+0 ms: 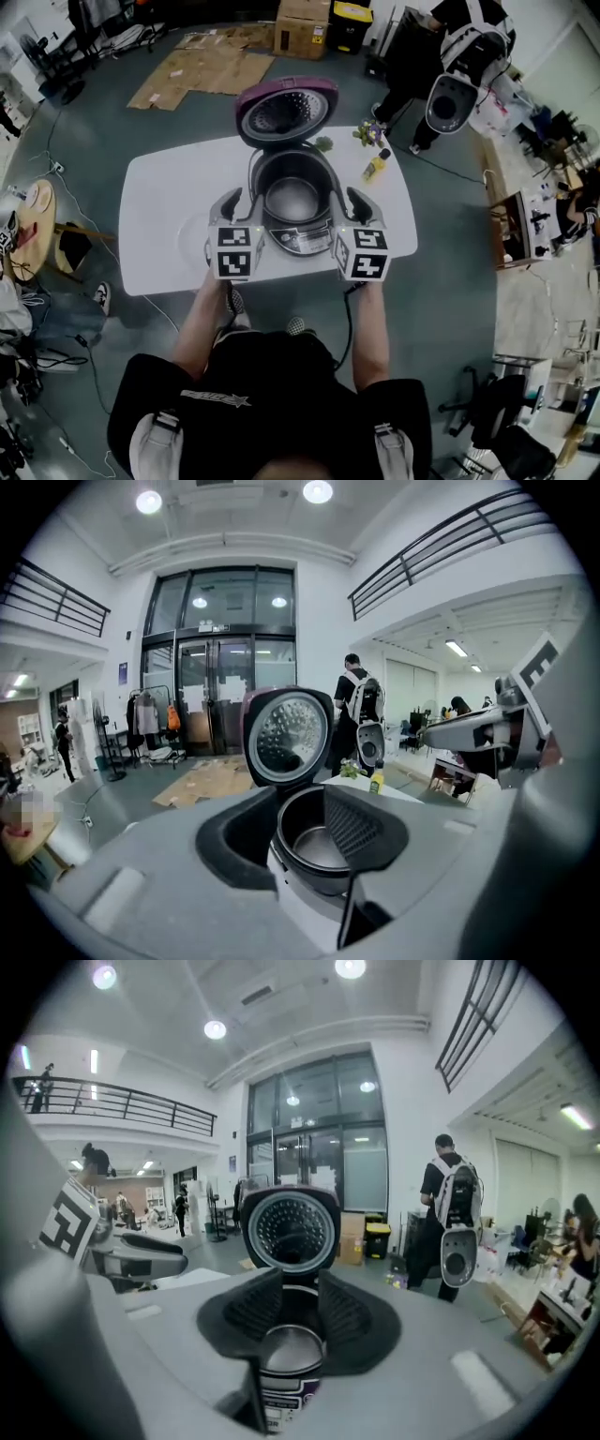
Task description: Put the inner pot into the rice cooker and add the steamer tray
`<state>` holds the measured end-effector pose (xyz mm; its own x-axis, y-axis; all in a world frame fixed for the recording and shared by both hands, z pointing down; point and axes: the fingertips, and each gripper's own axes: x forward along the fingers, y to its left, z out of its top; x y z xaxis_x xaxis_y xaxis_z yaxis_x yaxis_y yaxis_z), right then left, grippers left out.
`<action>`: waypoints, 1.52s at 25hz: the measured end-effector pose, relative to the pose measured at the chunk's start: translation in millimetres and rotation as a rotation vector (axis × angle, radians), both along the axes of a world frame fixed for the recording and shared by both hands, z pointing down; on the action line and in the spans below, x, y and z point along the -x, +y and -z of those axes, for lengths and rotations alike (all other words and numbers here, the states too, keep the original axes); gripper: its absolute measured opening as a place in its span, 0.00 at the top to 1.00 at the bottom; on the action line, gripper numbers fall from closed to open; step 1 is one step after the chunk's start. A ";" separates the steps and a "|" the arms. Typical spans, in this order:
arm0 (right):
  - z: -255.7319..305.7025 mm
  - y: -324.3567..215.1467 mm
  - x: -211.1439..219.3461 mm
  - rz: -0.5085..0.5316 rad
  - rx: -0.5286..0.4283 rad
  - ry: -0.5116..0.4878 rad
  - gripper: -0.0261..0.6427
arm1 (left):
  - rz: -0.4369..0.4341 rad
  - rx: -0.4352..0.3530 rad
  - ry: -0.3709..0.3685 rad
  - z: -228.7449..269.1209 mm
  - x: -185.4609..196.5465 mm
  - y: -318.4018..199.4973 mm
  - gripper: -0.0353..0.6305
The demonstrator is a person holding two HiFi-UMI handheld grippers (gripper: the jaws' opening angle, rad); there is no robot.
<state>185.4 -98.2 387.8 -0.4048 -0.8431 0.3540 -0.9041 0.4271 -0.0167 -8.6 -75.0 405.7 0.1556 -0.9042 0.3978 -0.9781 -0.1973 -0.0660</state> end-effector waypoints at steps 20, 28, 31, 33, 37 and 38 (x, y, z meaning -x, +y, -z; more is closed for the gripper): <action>-14.3 123.2 -23.2 0.023 -0.181 -0.112 0.95 | 0.044 -0.170 0.059 3.7 -6.6 127.6 0.93; -15.4 124.1 -4.4 0.074 -0.169 -0.101 0.95 | 0.066 -0.165 0.053 4.8 3.6 131.2 0.93; -16.9 122.3 11.5 0.109 -0.161 -0.096 0.95 | 0.081 -0.157 0.048 2.5 10.4 131.8 0.93; -19.6 119.5 24.2 0.131 -0.152 -0.099 0.95 | 0.097 -0.160 0.036 1.9 19.0 132.8 0.93; -22.6 116.1 58.1 0.189 -0.144 -0.110 0.95 | 0.146 -0.156 0.032 1.0 45.6 139.7 0.93; -23.0 115.7 67.1 0.205 -0.143 -0.112 0.95 | 0.162 -0.150 0.031 -0.8 53.4 142.1 0.93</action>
